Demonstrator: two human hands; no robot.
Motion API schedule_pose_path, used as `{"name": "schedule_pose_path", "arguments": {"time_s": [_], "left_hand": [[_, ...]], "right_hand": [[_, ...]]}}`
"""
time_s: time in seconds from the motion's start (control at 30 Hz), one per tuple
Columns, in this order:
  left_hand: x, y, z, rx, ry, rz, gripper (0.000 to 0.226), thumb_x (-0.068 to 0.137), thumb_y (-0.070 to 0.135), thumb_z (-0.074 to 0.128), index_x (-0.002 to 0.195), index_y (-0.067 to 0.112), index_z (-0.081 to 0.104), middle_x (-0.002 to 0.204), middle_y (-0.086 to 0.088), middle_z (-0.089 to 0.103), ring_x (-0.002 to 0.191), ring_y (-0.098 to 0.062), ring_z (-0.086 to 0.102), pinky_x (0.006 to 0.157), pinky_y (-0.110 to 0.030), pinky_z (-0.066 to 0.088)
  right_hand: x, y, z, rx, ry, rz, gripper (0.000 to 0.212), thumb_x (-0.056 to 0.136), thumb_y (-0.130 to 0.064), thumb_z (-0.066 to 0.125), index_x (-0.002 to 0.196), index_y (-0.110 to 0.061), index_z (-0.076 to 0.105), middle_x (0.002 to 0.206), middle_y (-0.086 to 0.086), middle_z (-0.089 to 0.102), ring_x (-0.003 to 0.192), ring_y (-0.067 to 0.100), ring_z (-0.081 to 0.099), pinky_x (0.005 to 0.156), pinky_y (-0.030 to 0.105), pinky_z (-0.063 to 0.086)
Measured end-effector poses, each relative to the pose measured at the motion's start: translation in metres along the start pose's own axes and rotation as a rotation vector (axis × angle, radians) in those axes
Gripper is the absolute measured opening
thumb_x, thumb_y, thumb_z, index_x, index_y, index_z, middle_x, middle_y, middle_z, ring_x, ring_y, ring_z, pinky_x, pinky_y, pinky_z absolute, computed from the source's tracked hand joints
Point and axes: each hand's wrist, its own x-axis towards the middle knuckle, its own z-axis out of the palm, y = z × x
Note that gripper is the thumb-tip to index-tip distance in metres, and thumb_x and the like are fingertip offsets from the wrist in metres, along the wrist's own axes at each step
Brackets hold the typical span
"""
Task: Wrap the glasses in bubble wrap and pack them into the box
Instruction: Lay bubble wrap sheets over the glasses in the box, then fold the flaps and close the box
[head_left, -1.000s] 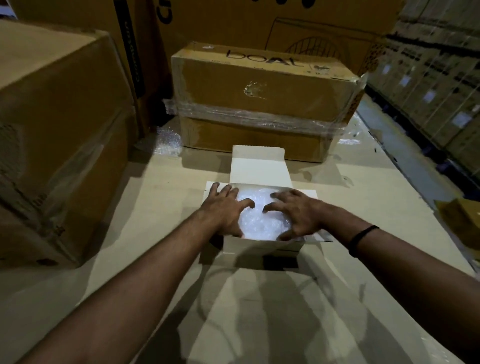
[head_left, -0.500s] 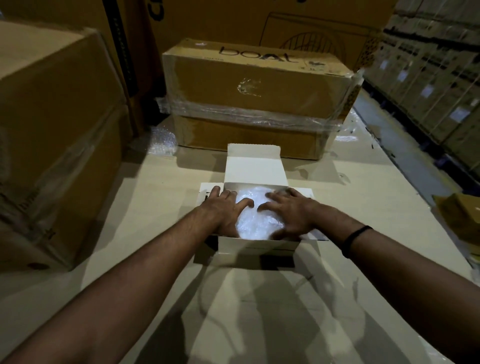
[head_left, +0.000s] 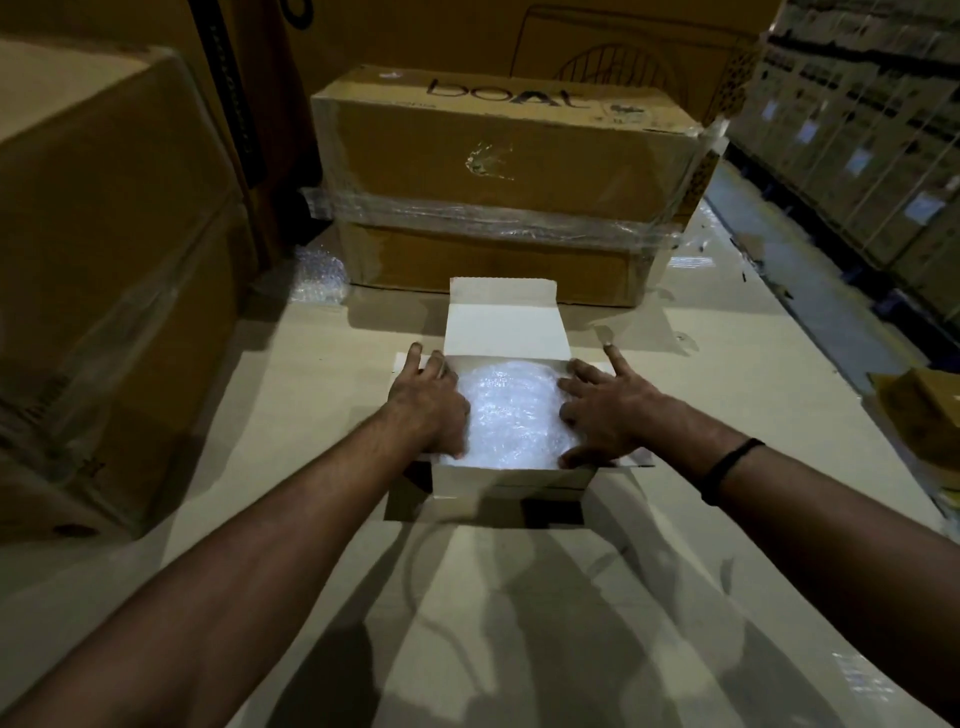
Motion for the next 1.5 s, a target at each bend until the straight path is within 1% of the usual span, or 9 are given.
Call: {"name": "schedule_pose_path", "arguments": {"time_s": [0.43,0.77,0.97,1.07,1.13,1.2,1.27,1.4,1.5], "left_hand": [[-0.019,-0.021,-0.022,-0.253,0.136,-0.003,0.018,0.082,0.047,0.057,0.091,0.033,0.064,0.152,-0.004,0.039,0.147,-0.030,0.013,0.113,-0.063,-0.001],[-0.024,-0.005,0.002,-0.141,0.108,-0.023,0.049,0.080,0.063,0.061,0.117,0.031,0.065,0.160,-0.006,0.022,0.149,-0.030,0.007,0.114,-0.059,-0.003],[-0.048,-0.028,0.035,-1.026,0.648,-0.421,0.064,0.085,0.047,0.068,0.140,0.025,0.047,0.155,-0.005,0.034,0.143,-0.026,0.028,0.115,-0.044,0.022],[-0.044,-0.032,0.052,-1.783,0.378,-0.658,0.086,0.071,0.040,0.078,0.142,0.007,0.043,0.137,-0.015,0.055,0.115,-0.030,0.059,0.098,-0.043,0.049],[-0.049,-0.030,0.047,-2.056,0.199,-0.582,0.045,0.079,0.023,0.072,0.116,-0.001,0.063,0.109,-0.017,0.069,0.085,-0.027,0.067,0.080,-0.037,0.054],[-0.052,-0.028,0.035,-2.037,0.243,-0.495,0.010,0.085,0.002,0.063,0.091,0.004,0.070,0.092,-0.017,0.070,0.075,-0.028,0.065,0.074,-0.037,0.051],[-0.051,-0.024,0.020,-1.957,0.383,-0.392,0.023,0.081,-0.006,0.061,0.087,0.013,0.071,0.092,-0.014,0.072,0.080,-0.030,0.067,0.077,-0.039,0.053],[-0.048,-0.003,-0.002,-1.668,0.403,-0.128,0.038,0.087,0.005,0.061,0.123,0.017,0.064,0.121,-0.002,0.065,0.094,-0.016,0.065,0.084,-0.029,0.050],[-0.032,0.014,0.003,-1.149,0.364,-0.092,0.066,0.094,0.032,0.059,0.151,0.015,0.030,0.158,-0.002,0.027,0.141,-0.018,0.032,0.112,-0.030,0.028]], "right_hand": [[-0.010,0.017,-0.017,0.342,0.009,0.069,0.077,0.071,-0.078,0.058,0.132,-0.034,0.047,0.147,-0.006,0.044,0.149,0.021,0.009,0.114,0.062,-0.011],[-0.009,-0.010,-0.008,0.131,-0.034,0.101,0.074,0.081,-0.067,0.055,0.141,-0.025,0.044,0.160,0.006,0.016,0.149,0.031,0.000,0.114,0.065,-0.002],[-0.040,0.002,0.013,0.687,0.428,0.288,0.060,0.090,-0.059,0.052,0.142,-0.031,0.044,0.159,0.003,0.026,0.144,0.026,0.025,0.115,0.044,0.026],[-0.040,0.004,0.033,0.984,0.523,0.463,0.054,0.093,-0.035,0.059,0.143,-0.018,0.045,0.149,0.014,0.040,0.132,0.032,0.042,0.106,0.038,0.038],[-0.037,0.004,0.040,1.153,0.458,0.522,0.057,0.090,-0.026,0.065,0.142,-0.014,0.047,0.140,0.014,0.051,0.119,0.033,0.055,0.095,0.032,0.042],[-0.035,0.002,0.043,1.173,0.379,0.528,0.057,0.088,-0.026,0.067,0.141,-0.016,0.048,0.139,0.011,0.053,0.119,0.032,0.056,0.093,0.028,0.041],[-0.033,-0.001,0.042,0.933,0.317,0.528,0.059,0.091,-0.035,0.059,0.145,-0.022,0.040,0.153,0.014,0.035,0.134,0.033,0.040,0.104,0.035,0.035],[-0.027,-0.017,0.014,0.487,0.377,0.326,0.065,0.098,-0.052,0.039,0.154,-0.029,0.016,0.163,0.008,-0.002,0.149,0.030,0.006,0.117,0.048,0.012],[-0.009,-0.031,-0.004,0.467,0.282,0.145,0.074,0.096,-0.061,0.034,0.155,-0.028,0.003,0.163,0.005,-0.004,0.150,0.025,0.004,0.119,0.044,0.009]]}}
